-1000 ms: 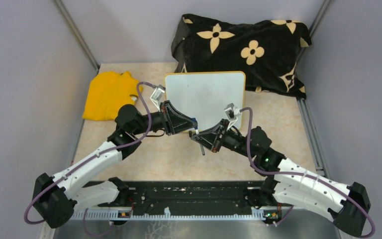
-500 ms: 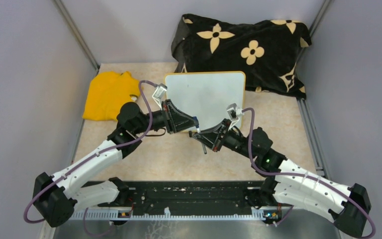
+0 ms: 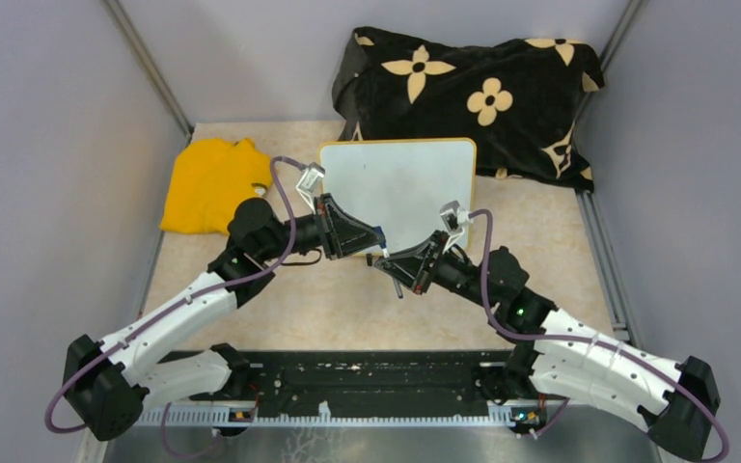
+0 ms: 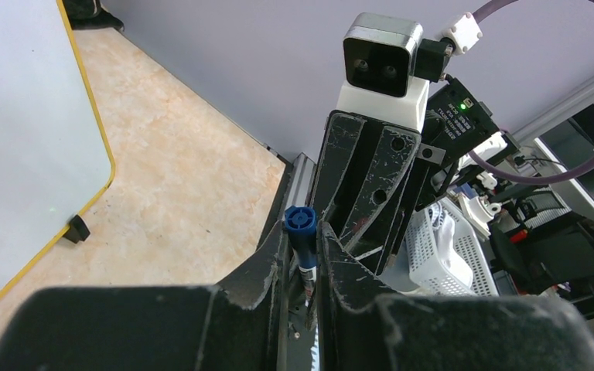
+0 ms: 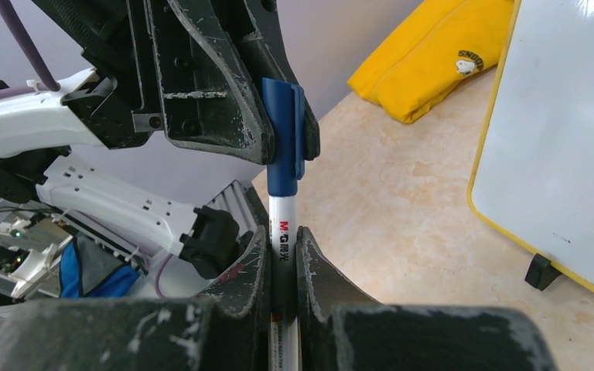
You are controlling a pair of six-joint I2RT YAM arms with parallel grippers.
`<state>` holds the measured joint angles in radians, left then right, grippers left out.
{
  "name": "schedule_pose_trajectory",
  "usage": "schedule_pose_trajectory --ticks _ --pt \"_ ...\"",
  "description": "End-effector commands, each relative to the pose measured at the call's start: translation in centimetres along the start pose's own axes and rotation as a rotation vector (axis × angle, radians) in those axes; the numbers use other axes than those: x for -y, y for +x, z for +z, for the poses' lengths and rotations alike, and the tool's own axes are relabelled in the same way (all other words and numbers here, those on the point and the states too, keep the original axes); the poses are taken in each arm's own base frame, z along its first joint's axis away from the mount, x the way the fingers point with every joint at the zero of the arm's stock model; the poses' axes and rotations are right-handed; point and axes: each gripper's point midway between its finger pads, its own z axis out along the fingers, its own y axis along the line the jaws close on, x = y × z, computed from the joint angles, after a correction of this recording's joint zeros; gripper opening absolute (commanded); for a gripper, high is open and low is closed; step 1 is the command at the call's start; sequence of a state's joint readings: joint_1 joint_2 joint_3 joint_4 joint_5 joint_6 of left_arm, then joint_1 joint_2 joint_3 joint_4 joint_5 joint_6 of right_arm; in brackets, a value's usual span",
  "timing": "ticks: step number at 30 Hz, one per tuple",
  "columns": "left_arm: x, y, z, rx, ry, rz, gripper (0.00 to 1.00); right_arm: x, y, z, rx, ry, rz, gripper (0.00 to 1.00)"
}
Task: Write a sentence on the whiteboard
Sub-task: Open the whiteboard marker at the center of the board.
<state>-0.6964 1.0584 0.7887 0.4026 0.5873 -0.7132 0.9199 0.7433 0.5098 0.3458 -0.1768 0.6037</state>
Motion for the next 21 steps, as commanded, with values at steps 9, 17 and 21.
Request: schedule_pose_trajectory --ticks 9,17,21 --pt "-0.8 -8.6 -0.9 0.31 -0.117 0.137 0.0 -0.5 1.1 -1.4 -0.043 -0.025 -0.003 0.0" --pt "-2.3 -7.6 -1.2 0.246 -0.202 0.157 0.0 0.7 0.4 -2.0 -0.019 0.061 -0.022 0.0" --pt "-6.3 -5.0 -3.8 0.142 -0.441 0.172 0.0 5.0 -0.5 -4.0 0.004 0.321 -0.068 0.0"
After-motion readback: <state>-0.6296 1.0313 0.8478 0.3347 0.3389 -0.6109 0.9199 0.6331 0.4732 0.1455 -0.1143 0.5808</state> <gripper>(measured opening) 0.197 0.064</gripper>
